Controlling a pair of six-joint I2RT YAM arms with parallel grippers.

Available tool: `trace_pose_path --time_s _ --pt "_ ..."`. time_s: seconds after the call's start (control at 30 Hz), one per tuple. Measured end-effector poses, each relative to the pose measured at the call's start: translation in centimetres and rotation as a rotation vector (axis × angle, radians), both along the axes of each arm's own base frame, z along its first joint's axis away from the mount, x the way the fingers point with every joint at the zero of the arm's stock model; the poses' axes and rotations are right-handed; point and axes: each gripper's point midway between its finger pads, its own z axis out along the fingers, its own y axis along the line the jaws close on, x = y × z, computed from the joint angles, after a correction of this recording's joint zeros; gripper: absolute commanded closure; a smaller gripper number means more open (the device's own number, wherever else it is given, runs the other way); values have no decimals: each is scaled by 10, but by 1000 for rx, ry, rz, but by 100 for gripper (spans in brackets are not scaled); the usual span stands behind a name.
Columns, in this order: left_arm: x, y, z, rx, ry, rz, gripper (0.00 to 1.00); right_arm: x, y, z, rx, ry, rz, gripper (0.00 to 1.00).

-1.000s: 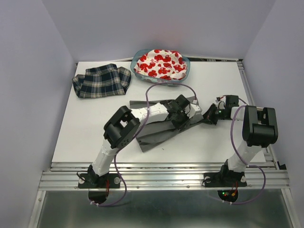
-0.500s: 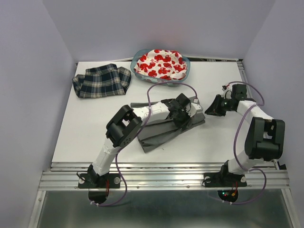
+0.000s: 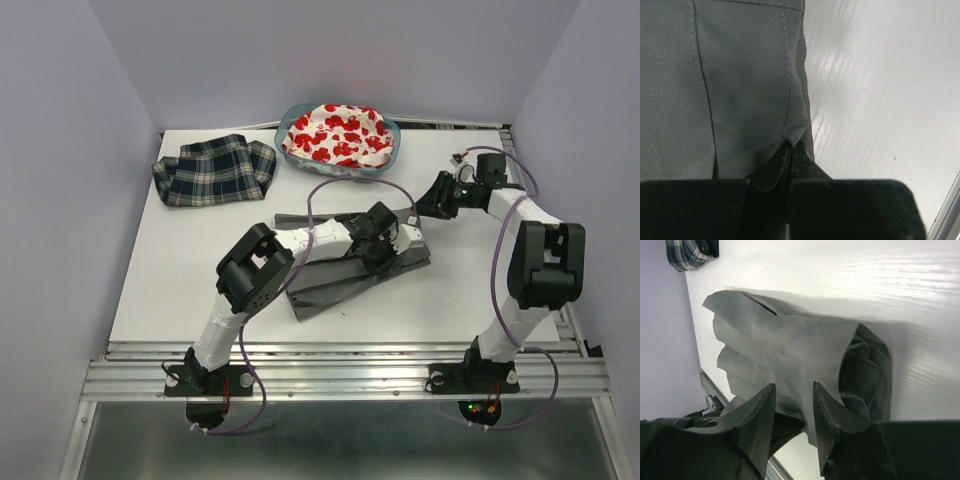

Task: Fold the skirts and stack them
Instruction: Fold the skirt

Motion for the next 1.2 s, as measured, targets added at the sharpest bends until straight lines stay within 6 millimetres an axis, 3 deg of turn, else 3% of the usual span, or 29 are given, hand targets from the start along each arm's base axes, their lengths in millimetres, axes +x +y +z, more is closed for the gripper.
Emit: trace_pose_path --time_s 0.23,0.3,0.43,0.53,0.6,0.7,0.8,0.87,0.9,0.97,1.1,1.13,1.2 --pt "-1 4 -1 8 -48 -38 92 -10 48 -32 34 56 148 60" --pt "-1 11 -1 22 -70 -45 83 -19 59 -44 8 59 200 61" --pt "-3 30 -1 69 -116 -42 68 -29 53 -85 -90 109 240 62" --pt "-10 56 5 120 -142 -29 56 -46 48 -103 -106 155 271 62" --pt "-17 74 18 134 -159 -19 48 -52 46 -103 -121 150 290 61" --pt "-18 93 55 91 -198 7 46 -64 42 -102 -149 146 317 60" --pt "1 113 98 15 -259 79 51 -78 38 -101 -170 163 336 57" --pt "19 130 107 6 -276 137 56 -87 37 -100 -177 178 346 51" --pt "26 138 105 15 -273 162 59 -90 37 -100 -177 184 350 50" --pt "37 156 81 72 -230 206 60 -98 36 -99 -181 195 360 49" --pt "28 194 1 256 -55 244 65 -108 33 -99 -194 219 372 48" --pt "25 197 -9 276 -28 242 67 -109 33 -99 -194 222 374 48" --pt "41 195 -4 258 -55 267 70 -114 33 -99 -193 235 388 45"
